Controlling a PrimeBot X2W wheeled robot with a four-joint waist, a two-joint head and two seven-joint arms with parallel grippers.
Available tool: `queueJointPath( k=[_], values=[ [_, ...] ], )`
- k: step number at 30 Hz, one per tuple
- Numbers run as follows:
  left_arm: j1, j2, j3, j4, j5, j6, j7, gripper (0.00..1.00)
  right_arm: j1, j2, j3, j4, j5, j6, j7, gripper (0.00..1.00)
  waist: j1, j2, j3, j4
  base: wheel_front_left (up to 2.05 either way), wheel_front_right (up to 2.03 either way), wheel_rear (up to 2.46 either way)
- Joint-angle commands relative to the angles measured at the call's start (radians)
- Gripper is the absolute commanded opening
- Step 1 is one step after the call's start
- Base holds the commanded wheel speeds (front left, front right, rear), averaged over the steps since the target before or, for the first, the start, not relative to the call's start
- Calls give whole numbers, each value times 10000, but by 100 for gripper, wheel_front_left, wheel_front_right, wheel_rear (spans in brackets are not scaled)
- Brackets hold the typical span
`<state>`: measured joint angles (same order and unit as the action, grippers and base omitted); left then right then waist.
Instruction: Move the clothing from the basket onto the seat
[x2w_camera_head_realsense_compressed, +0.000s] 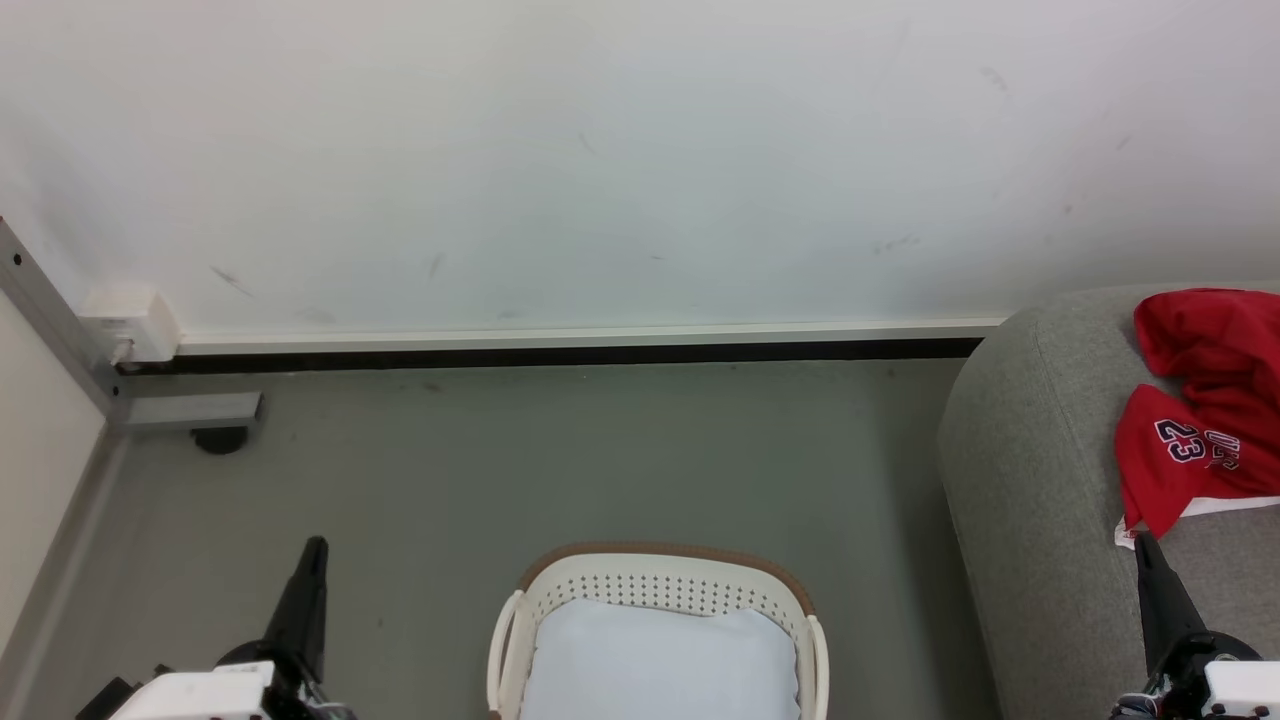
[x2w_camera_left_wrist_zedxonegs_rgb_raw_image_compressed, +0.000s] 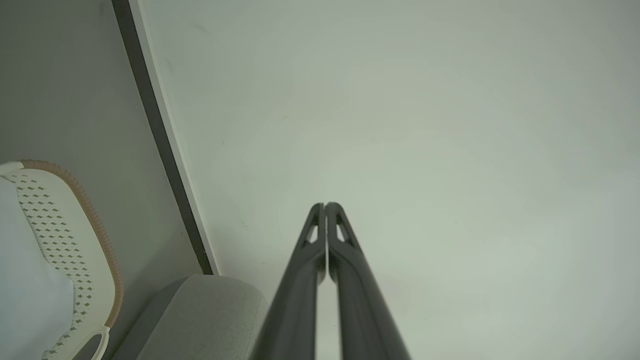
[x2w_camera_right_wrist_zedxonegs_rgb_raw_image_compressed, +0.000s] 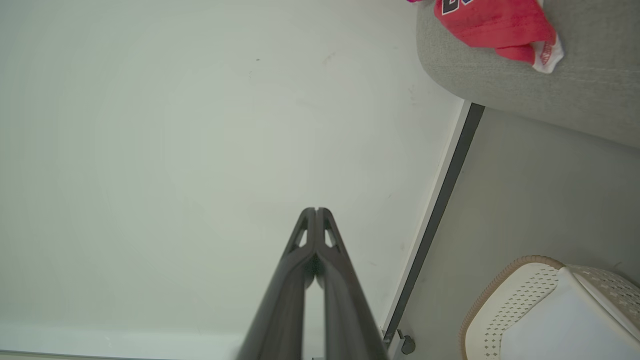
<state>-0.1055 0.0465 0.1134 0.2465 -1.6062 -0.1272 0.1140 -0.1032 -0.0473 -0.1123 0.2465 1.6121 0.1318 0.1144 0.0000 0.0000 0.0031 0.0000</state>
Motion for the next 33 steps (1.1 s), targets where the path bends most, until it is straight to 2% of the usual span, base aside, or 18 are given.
queueJointPath(
  k=[1, 33],
  values=[
    [-88, 71, 22, -29, -126, -67, 35, 0, -125, -59, -30, -37, 19, -21, 27, 0, 0, 0, 0, 0, 0, 0, 0],
    [-88, 71, 21, -29, -127, -67, 34, 0, -125, -59, -30, -37, 19, -21, 26, 0, 0, 0, 0, 0, 0, 0, 0]
  ],
)
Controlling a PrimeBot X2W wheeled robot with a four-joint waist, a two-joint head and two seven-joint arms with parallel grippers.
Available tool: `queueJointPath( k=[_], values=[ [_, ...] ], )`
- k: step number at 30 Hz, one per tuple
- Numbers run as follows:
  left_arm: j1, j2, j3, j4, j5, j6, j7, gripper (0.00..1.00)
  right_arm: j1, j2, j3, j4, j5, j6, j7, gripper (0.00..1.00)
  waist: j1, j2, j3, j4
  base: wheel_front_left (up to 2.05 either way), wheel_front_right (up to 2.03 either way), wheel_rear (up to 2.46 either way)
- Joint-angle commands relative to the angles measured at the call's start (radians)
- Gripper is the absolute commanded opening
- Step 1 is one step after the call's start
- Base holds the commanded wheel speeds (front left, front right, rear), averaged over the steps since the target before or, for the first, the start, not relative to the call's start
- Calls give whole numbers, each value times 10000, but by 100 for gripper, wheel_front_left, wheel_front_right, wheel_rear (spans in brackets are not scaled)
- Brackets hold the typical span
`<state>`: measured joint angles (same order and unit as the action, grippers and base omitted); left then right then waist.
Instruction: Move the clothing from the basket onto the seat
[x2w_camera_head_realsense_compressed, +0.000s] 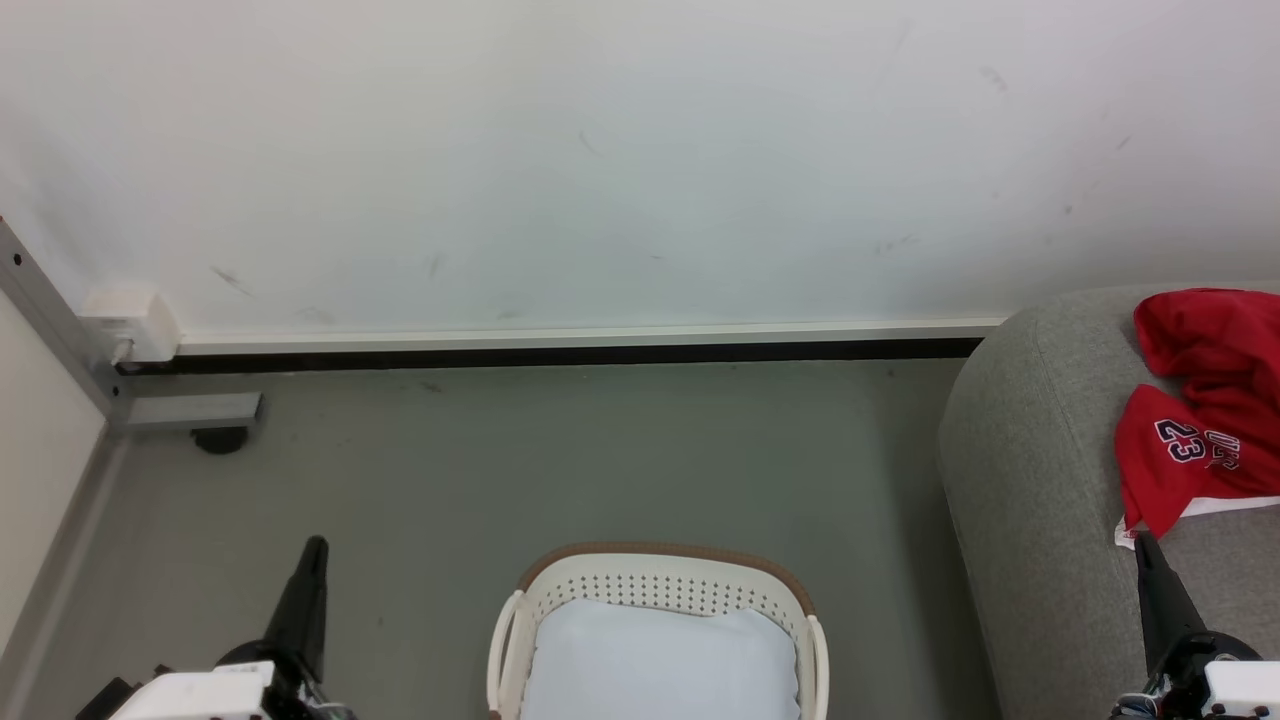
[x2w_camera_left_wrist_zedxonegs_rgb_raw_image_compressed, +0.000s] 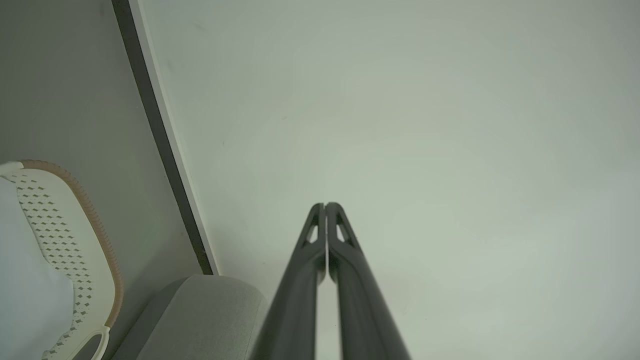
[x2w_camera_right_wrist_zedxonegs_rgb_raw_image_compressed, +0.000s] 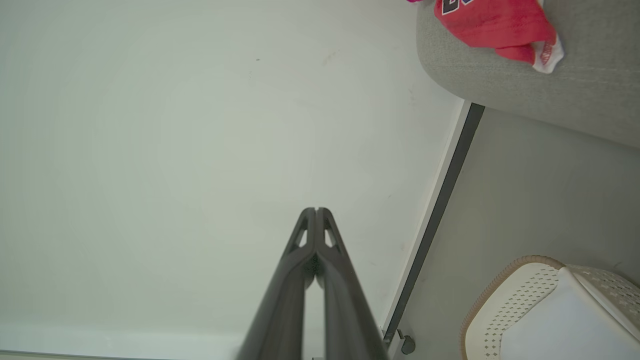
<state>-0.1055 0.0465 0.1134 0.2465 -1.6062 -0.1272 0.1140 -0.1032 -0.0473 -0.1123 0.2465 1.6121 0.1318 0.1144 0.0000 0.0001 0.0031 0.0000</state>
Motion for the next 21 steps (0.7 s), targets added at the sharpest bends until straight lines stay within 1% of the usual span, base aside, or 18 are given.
queueJointPath(
  k=[1, 21],
  values=[
    [-88, 71, 21, -29, -127, -67, 34, 0, -125, -59, -30, -37, 21, -21, 26, 0, 0, -1, 0, 0, 0, 0, 0],
    [-88, 71, 21, -30, -126, -67, 34, 0, -126, -59, -30, -37, 19, -21, 26, 0, 0, -1, 0, 0, 0, 0, 0]
  ],
)
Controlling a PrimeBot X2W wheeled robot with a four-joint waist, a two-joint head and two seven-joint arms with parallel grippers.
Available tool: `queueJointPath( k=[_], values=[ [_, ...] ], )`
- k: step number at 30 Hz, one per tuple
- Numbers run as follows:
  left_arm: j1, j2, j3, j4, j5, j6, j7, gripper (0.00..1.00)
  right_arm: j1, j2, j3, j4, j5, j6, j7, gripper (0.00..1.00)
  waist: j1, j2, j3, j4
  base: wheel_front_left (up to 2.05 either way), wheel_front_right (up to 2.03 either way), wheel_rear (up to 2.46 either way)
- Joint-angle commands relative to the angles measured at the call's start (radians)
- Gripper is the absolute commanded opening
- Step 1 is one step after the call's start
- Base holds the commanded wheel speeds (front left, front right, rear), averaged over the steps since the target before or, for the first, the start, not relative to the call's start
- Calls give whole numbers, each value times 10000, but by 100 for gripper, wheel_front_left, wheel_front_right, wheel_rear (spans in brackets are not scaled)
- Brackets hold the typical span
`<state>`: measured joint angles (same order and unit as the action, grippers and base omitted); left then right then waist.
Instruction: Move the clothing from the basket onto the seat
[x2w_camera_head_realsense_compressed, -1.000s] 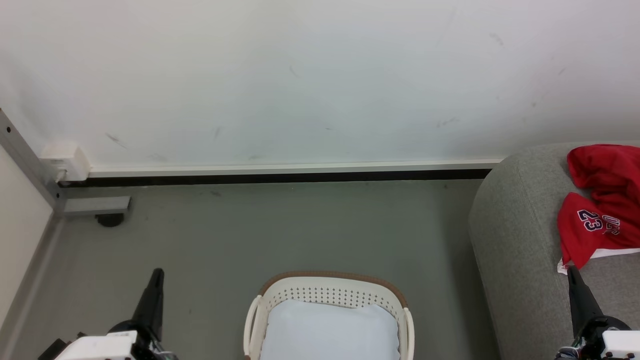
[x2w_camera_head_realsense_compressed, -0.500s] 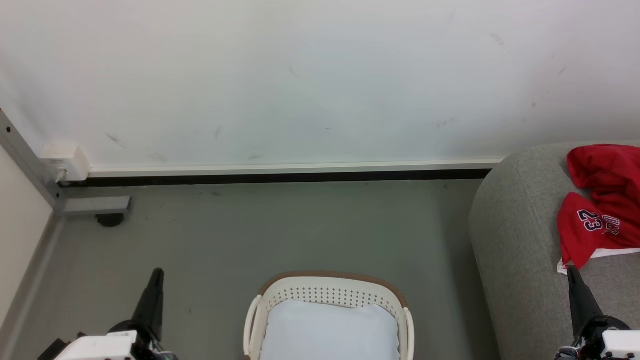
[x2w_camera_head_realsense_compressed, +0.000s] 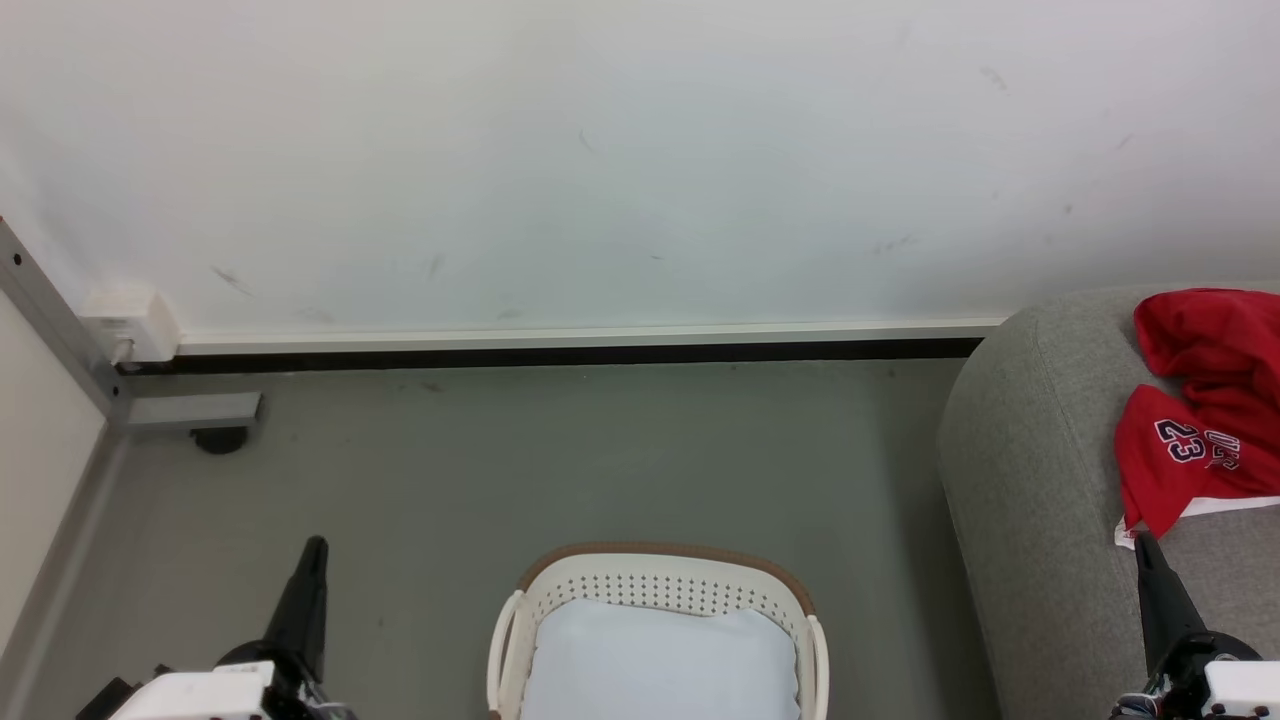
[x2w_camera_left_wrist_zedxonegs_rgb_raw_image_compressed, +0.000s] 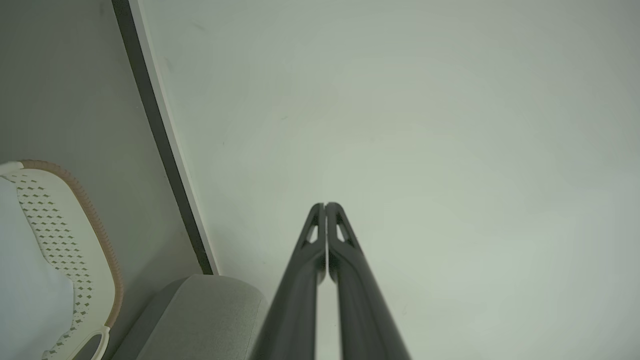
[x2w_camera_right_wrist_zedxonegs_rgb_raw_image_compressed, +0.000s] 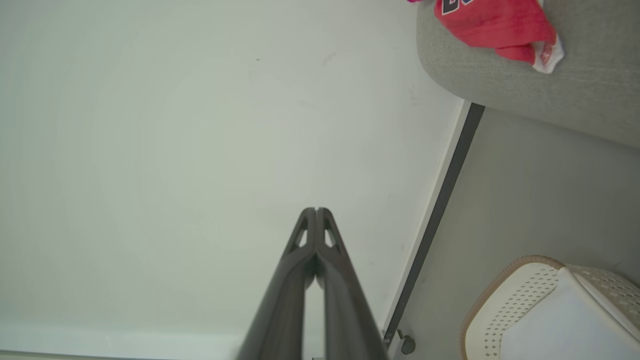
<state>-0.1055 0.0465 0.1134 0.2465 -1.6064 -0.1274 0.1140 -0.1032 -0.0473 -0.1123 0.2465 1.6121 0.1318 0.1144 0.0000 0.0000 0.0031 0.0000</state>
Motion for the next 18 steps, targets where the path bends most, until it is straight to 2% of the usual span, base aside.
queueJointPath(
  k=[1, 18],
  values=[
    [-88, 71, 21, -30, -124, -65, 34, 0, -126, -59, -30, -37, 21, -21, 26, 0, 0, 0, 0, 0, 0, 0, 0],
    [-88, 72, 21, -30, -124, -66, 34, 0, -125, -59, -30, -37, 21, -21, 26, 0, 0, 0, 0, 0, 0, 0, 0]
  ],
)
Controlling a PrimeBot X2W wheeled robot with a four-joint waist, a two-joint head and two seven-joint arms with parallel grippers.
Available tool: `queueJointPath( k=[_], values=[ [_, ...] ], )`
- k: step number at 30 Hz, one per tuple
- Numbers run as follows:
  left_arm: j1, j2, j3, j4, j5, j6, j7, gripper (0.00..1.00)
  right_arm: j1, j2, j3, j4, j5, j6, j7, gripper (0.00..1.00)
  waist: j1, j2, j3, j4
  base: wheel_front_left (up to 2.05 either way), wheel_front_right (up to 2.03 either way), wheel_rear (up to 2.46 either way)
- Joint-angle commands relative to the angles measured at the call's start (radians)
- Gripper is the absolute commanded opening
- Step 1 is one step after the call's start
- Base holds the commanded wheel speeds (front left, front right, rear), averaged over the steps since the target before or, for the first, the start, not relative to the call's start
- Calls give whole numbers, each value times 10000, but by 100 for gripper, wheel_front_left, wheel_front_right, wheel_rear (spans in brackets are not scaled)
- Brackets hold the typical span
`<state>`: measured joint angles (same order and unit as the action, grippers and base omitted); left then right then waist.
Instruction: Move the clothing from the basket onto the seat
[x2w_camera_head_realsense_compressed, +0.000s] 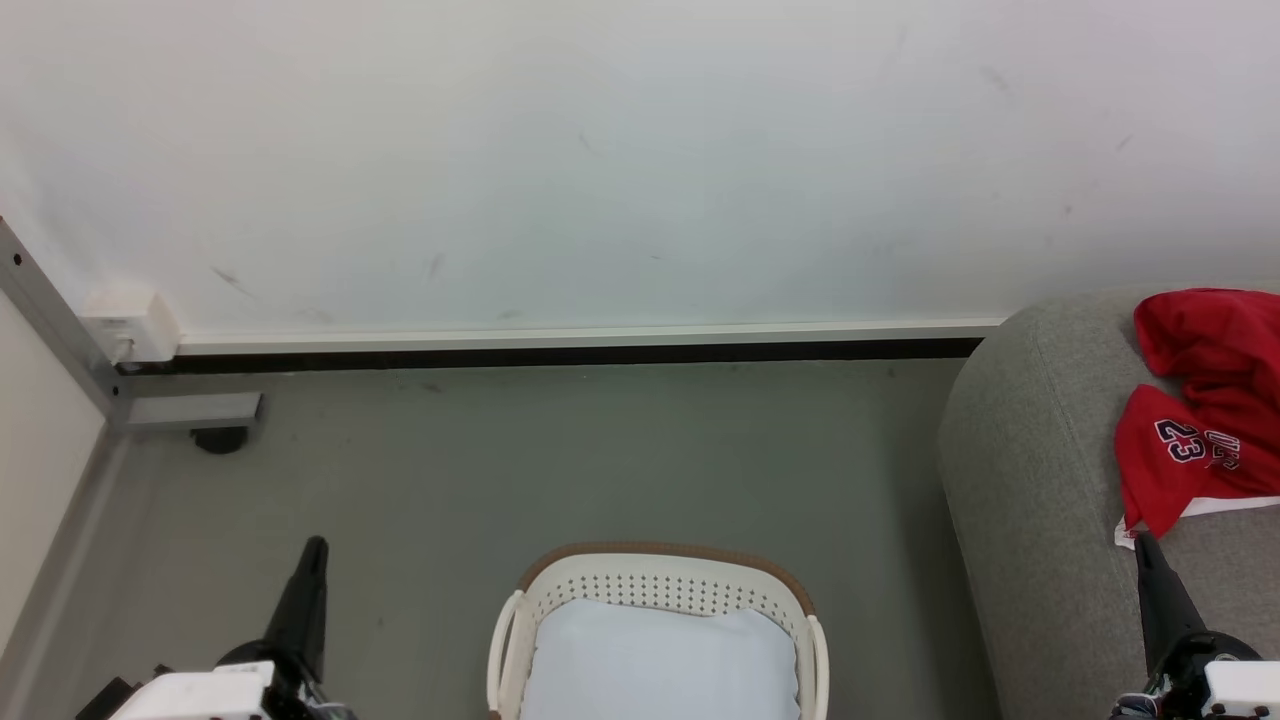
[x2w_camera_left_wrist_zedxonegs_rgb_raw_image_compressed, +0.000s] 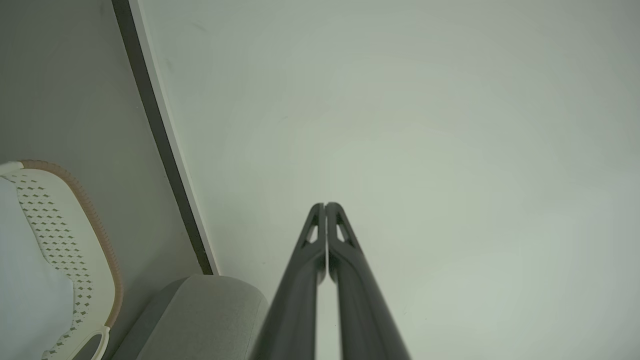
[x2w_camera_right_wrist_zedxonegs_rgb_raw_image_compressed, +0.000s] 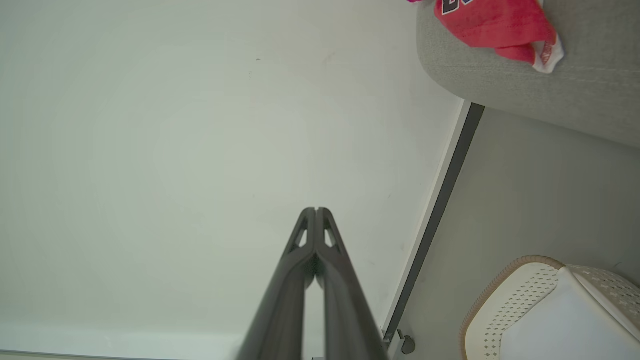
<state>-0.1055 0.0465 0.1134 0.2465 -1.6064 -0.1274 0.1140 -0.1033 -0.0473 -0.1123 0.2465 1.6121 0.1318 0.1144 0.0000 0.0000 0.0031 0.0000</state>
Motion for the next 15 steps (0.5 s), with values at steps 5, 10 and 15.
queueJointPath(
  k=[5, 10, 15],
  values=[
    [-88, 72, 20, -30, -124, -66, 33, 0, -124, -59, -30, -38, 19, -21, 26, 0, 0, 0, 0, 0, 0, 0, 0],
    [-88, 72, 20, -30, -124, -66, 33, 0, -124, -59, -30, -38, 21, -21, 26, 0, 0, 0, 0, 0, 0, 0, 0],
    [-88, 72, 20, -30, -124, -66, 33, 0, -124, -59, -29, -38, 19, -21, 26, 0, 0, 0, 0, 0, 0, 0, 0]
  ],
)
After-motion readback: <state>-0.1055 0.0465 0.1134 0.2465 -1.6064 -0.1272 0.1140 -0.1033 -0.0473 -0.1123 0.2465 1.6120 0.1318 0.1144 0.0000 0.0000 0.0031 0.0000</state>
